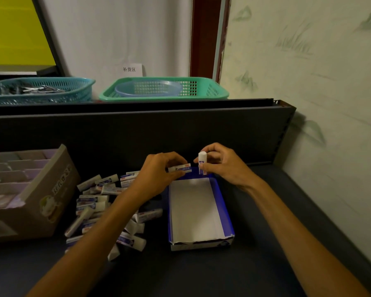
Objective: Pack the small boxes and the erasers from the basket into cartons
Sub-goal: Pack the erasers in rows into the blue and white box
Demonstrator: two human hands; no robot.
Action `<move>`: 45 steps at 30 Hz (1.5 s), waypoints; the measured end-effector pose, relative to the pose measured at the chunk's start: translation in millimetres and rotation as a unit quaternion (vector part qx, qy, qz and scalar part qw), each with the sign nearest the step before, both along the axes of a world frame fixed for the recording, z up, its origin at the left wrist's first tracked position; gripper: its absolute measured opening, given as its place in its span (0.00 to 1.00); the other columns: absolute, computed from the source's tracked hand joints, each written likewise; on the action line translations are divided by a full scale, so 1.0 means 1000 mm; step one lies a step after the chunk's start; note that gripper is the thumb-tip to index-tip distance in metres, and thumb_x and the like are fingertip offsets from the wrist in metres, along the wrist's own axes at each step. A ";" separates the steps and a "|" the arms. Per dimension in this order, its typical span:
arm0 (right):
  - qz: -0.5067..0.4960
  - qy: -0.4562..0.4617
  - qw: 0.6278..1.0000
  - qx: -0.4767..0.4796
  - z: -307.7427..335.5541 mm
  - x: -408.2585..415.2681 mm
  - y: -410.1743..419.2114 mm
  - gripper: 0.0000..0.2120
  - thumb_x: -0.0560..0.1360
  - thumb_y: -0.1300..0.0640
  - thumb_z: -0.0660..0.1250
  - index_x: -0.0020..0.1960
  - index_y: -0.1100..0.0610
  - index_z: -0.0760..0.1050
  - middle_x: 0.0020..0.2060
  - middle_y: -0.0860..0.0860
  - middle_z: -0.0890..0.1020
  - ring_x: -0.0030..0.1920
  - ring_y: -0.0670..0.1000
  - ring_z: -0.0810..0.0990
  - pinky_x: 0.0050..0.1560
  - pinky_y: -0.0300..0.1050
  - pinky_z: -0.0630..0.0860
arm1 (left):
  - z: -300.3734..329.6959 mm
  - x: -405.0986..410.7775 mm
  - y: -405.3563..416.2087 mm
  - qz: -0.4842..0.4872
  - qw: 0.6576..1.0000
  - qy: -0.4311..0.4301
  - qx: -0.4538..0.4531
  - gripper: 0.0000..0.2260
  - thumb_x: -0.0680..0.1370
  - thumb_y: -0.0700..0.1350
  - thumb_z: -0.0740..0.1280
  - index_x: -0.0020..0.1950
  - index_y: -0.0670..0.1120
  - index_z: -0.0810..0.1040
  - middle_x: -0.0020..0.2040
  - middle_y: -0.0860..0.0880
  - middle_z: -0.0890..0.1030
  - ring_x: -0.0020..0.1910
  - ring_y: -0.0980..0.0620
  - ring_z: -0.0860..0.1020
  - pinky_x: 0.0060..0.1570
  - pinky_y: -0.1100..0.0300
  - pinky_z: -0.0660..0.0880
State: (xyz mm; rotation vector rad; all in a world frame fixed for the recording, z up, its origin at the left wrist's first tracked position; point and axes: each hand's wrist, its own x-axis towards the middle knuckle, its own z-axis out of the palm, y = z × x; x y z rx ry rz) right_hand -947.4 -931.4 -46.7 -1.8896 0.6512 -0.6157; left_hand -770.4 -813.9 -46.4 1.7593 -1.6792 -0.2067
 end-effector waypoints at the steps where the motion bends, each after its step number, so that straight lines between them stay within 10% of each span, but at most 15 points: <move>1: 0.003 0.003 1.000 -0.003 0.000 0.000 0.000 0.15 0.73 0.62 0.70 0.58 0.52 0.72 0.53 0.49 0.82 0.56 0.45 0.80 0.51 0.42 0.79 | -0.001 0.001 -0.001 -0.001 1.000 0.003 0.000 0.12 0.75 0.44 0.69 0.58 0.50 0.77 0.54 0.54 0.79 0.49 0.63 0.74 0.41 0.74 0.68; 22: 0.027 0.130 0.968 -0.211 -0.005 -0.001 -0.003 0.13 0.74 0.58 0.70 0.59 0.51 0.76 0.49 0.40 0.77 0.50 0.35 0.75 0.49 0.27 0.71 | -0.019 0.010 -0.020 -0.020 0.992 -0.119 0.043 0.11 0.73 0.45 0.71 0.55 0.51 0.78 0.52 0.53 0.79 0.52 0.59 0.72 0.50 0.68 0.68; 35: 0.035 0.258 0.911 -0.320 -0.001 0.011 -0.001 0.13 0.76 0.52 0.67 0.60 0.49 0.75 0.52 0.47 0.79 0.50 0.45 0.77 0.53 0.47 0.77 | -0.021 0.014 -0.029 0.000 0.984 -0.149 0.094 0.10 0.71 0.48 0.73 0.51 0.54 0.78 0.55 0.54 0.66 0.50 0.55 0.70 0.51 0.63 0.70; 45: 0.039 0.316 0.874 -0.368 0.009 0.021 0.003 0.13 0.75 0.52 0.67 0.59 0.48 0.73 0.54 0.46 0.78 0.52 0.47 0.77 0.54 0.49 0.76 | -0.019 0.019 -0.031 -0.003 0.992 -0.034 0.122 0.24 0.68 0.42 0.75 0.60 0.54 0.70 0.54 0.50 0.78 0.52 0.53 0.77 0.52 0.57 0.77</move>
